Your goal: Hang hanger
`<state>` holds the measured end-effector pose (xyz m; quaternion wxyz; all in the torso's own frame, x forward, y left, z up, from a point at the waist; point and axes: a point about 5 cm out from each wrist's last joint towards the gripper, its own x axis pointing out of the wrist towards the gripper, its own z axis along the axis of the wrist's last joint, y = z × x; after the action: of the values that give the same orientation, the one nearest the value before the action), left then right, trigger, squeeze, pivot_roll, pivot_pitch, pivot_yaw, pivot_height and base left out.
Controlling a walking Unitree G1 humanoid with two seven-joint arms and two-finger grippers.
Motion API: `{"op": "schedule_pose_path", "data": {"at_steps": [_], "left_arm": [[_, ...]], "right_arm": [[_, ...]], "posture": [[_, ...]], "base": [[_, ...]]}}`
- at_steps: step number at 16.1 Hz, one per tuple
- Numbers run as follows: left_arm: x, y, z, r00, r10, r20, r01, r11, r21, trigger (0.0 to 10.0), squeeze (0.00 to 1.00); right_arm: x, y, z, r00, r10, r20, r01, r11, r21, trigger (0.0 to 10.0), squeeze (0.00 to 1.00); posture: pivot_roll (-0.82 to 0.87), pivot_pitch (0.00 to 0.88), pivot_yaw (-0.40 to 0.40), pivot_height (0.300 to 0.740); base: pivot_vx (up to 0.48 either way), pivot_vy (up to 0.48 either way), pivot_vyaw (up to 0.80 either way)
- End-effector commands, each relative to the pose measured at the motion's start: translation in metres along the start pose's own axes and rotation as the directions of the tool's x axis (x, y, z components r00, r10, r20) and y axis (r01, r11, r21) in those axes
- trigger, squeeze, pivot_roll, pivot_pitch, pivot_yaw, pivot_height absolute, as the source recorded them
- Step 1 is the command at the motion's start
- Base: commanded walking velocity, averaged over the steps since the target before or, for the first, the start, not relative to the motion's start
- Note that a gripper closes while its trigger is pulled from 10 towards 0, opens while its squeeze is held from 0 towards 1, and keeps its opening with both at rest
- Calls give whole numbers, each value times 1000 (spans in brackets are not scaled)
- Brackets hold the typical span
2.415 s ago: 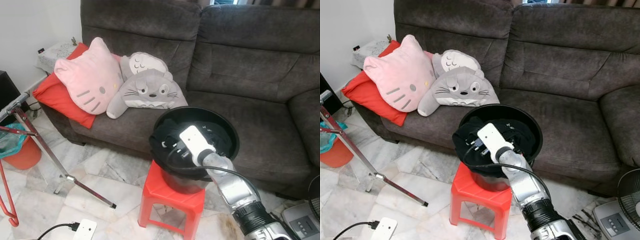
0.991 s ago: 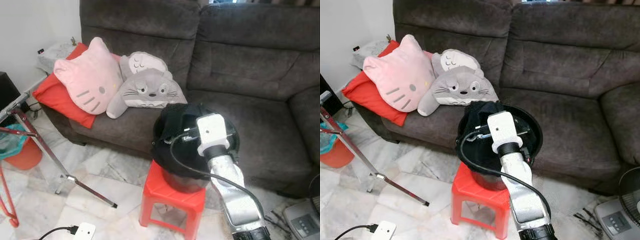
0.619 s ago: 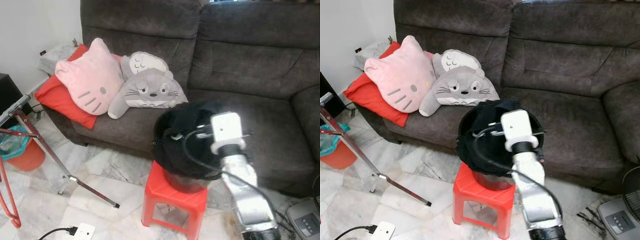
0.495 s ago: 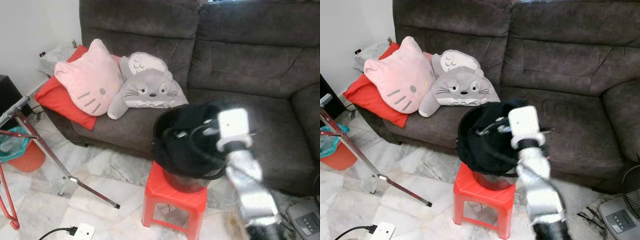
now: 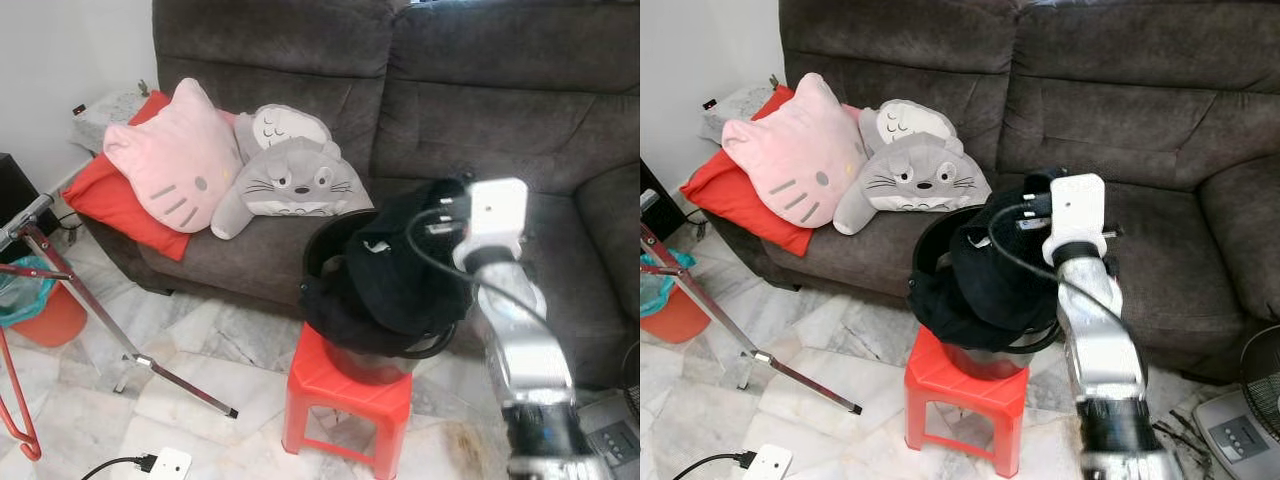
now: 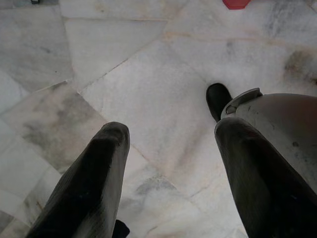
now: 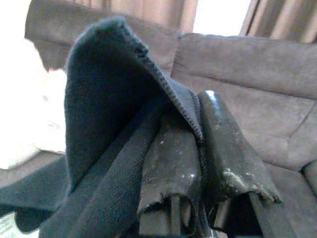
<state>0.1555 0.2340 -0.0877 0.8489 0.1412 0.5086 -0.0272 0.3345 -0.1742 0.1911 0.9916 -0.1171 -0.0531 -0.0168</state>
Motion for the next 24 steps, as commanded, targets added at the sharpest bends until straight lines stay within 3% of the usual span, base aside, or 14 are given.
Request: {"op": "schedule_pose_path", "data": {"at_steps": [1, 2, 3, 4, 5, 7, 9, 10, 11, 12, 16, 20, 22, 24], "left_arm": [[0, -1, -2, 1000, -3, -9, 3, 1000, -5, 10000, 0], [0, -1, -1, 1000, -2, -7, 1, 1000, -7, 10000, 0], [0, -1, 0, 1000, -2, -6, 1, 1000, -7, 10000, 0], [0, -1, 1, 1000, -2, -5, 2, 1000, -8, 10000, 0], [0, -1, 2, 1000, -3, -3, 3, 1000, -11, 10000, 0], [1, -1, 3, 1000, -3, 0, 3, 1000, -16, 10000, 0], [1, -1, 4, 1000, -2, 2, 2, 1000, -19, 10000, 0], [1, -1, 4, 1000, -1, 3, 1, 1000, -20, 10000, 0], [1, 0, 4, 1000, 0, 3, 0, 1000, -18, 10000, 0], [1, 0, 4, 1000, 0, 4, 0, 1000, -18, 10000, 0], [1, 2, 5, 1000, 3, 17, -3, 1000, -15, 10000, 0], [0, 5, 7, 1000, 11, 28, -11, 1000, -1, 10000, 0], [0, 6, 7, 1000, 10, 28, -10, 1000, 5, 10000, 0], [0, 5, 7, 1000, 6, 28, -6, 1000, 1, 10000, 0]], "right_arm": [[6, -6, -2, 998, 31, -60, -33, 999, -33, 10000, 0], [10, -13, -7, 990, 68, -120, -87, 984, -157, 10000, 0], [12, -18, -13, 976, 127, -177, -178, 935, -306, 10000, 0], [14, -24, -16, 963, 148, -224, -219, 917, -333, 10000, 0], [14, -23, -20, 928, 239, -285, -332, 878, -345, 10000, 0], [12, -20, -25, 878, 320, -357, -442, 829, -343, 10000, 0], [11, -15, -24, 854, 373, -362, -494, 799, -342, 10000, 0], [14, -14, -20, 866, 372, -335, -478, 815, -329, 10000, 0], [20, -14, -7, 914, 333, -232, -392, 871, -296, 10000, 0], [21, -14, -4, 926, 316, -205, -365, 886, -285, 10000, 0], [0, 3, -2, 991, 135, 1, -135, 986, -100, 10000, 0], [-28, 35, 6, 992, 26, 127, -34, 998, 56, 10000, 0], [-31, 45, 11, 986, 41, 160, -54, 996, 75, 10000, 0], [-28, 43, 10, 988, 21, 150, -30, 998, 60, 10000, 0]], "posture": [[-167, 0, 31, 740], [-175, 0, 35, 740], [-176, 0, 35, 740], [-181, 0, 37, 740], [-182, 0, 36, 740], [-181, 0, 36, 740], [-175, 0, 37, 740], [-176, 0, 38, 740], [-177, 0, 38, 740], [-174, 0, 37, 740], [-177, 0, 46, 740], [-177, 0, 54, 740], [-168, 0, 49, 740], [-157, 0, 42, 740]], "base": [[0, 0, 0], [0, 0, 0], [0, 0, 0], [0, 0, 0], [0, 0, 0], [0, 0, 0], [0, 0, 0], [0, 0, 0], [0, 0, 0], [0, 0, 0], [0, 0, 0], [0, 0, 0], [0, 0, 0], [0, 0, 0]]}}
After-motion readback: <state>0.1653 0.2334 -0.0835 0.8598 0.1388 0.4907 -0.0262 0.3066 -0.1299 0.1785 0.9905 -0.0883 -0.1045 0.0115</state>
